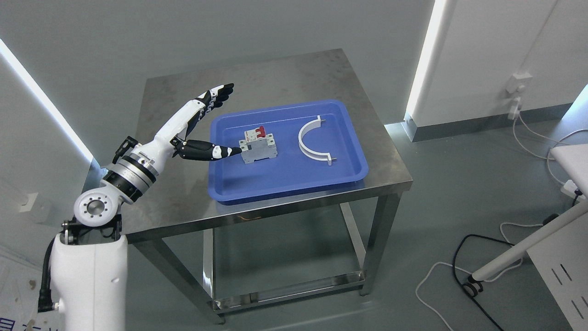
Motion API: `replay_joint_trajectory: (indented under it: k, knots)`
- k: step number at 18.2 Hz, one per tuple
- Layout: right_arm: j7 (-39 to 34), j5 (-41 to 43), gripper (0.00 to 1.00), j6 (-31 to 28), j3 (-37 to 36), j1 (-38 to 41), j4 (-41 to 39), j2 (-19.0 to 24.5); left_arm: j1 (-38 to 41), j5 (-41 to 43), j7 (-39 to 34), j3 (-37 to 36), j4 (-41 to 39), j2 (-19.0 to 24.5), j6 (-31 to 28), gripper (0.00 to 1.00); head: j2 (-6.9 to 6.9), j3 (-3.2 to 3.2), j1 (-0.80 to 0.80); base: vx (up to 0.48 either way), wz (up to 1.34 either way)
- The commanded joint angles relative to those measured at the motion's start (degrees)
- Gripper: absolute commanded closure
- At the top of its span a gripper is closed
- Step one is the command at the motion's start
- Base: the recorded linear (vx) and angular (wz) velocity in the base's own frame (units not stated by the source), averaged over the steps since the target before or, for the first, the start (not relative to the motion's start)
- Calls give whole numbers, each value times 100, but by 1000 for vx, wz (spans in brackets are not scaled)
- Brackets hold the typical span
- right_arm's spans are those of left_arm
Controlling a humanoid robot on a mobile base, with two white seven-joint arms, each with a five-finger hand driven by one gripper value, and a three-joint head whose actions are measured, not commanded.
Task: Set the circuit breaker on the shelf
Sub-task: 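Close the left hand around the grey circuit breaker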
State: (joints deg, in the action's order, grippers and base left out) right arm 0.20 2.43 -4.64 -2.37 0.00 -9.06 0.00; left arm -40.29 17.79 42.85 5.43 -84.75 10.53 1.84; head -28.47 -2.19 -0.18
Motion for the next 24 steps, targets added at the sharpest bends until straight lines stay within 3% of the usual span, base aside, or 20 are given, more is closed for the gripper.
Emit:
replay_joint_trajectory:
  k: [1, 4, 7, 10, 13, 19, 24]
  knots:
    - [-2, -5, 0, 192, 0, 88, 0, -100, -822, 1198, 118, -1255, 1363, -40, -114, 2, 0, 0, 0, -2, 21]
    - [-2, -5, 0, 192, 0, 88, 0, -100, -953, 1324, 591, -1412, 1434, -287, -288, 2, 0, 0, 0, -1, 7]
    - [-2, -5, 0, 192, 0, 88, 0, -100, -1103, 1402, 575, -1527, 1548, -551, -789, 10, 0, 0, 0, -2, 25]
    - [-2, -5, 0, 192, 0, 88, 0, -100, -1244, 1894, 427, -1422, 1970, -858, -817, 11, 0, 0, 0, -2, 25]
    - [-2, -5, 0, 192, 0, 88, 0, -100, -1271, 1983, 285, -1413, 2094, -833, -817, 12, 0, 0, 0, 2, -12]
    - [-2, -5, 0, 192, 0, 88, 0, -100, -1209, 1992, 259, -1203, 2094, -807, -729, 31, 0, 0, 0, -1, -1]
    - [-2, -5, 0, 192, 0, 97, -8, -100, -1253, 2229, 39, -851, 2296, -746, -378, 33, 0, 0, 0, 0, 0]
